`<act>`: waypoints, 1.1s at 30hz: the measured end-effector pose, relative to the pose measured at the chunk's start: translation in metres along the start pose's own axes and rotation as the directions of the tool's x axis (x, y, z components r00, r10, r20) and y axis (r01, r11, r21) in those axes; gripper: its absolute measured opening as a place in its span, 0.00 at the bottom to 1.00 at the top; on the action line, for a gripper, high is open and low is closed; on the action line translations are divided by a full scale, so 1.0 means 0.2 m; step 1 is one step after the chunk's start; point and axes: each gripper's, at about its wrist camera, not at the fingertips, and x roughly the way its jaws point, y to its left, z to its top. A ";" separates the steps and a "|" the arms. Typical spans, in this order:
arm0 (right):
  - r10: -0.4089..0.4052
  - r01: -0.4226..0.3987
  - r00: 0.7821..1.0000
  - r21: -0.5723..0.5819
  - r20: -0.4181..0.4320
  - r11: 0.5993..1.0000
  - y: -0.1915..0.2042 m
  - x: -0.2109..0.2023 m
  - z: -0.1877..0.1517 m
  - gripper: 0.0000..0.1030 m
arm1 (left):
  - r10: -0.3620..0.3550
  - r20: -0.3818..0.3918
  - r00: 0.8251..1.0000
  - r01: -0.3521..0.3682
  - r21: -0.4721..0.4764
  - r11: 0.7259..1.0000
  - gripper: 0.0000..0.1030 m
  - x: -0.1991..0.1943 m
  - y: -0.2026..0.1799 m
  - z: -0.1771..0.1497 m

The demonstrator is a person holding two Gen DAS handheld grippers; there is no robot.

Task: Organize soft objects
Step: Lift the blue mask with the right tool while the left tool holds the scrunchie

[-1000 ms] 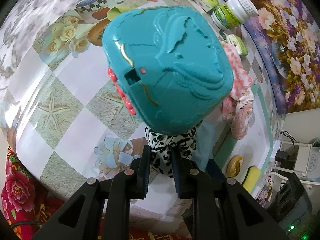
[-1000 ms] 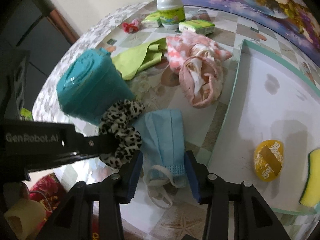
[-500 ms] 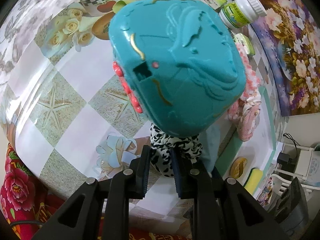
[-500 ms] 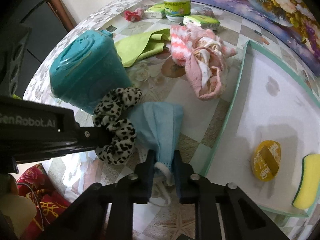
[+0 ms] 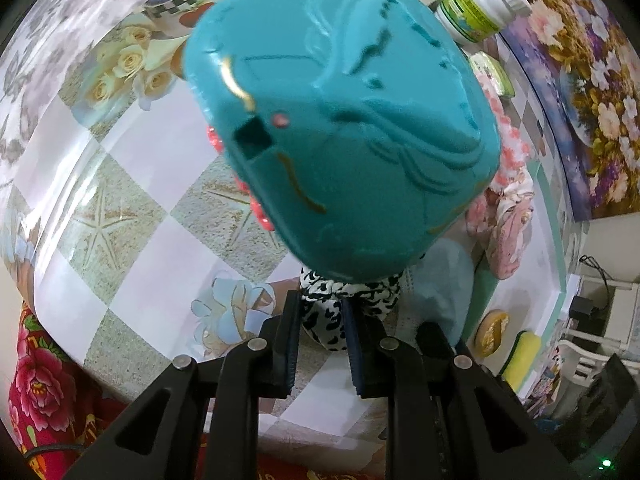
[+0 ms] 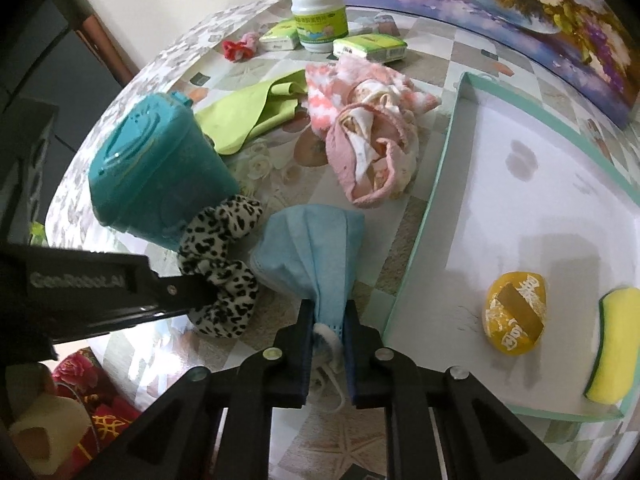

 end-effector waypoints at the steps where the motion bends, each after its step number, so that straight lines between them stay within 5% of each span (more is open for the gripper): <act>1: 0.001 -0.001 1.000 0.005 0.003 1.000 -0.01 -0.01 0.00 0.14 | 0.003 0.001 1.000 -0.003 0.007 1.000 0.20 0.00 -0.01 0.00; 12: 0.032 -0.035 0.998 0.054 0.050 0.998 -0.09 -0.14 0.03 0.14 | -0.035 0.021 0.999 0.034 0.040 0.999 0.10 -0.03 -0.05 0.00; 33: 0.089 -0.129 0.973 0.184 0.211 0.974 -0.23 -0.42 0.05 0.14 | -0.113 0.202 0.973 0.075 0.186 0.980 0.06 -0.27 -0.21 -0.03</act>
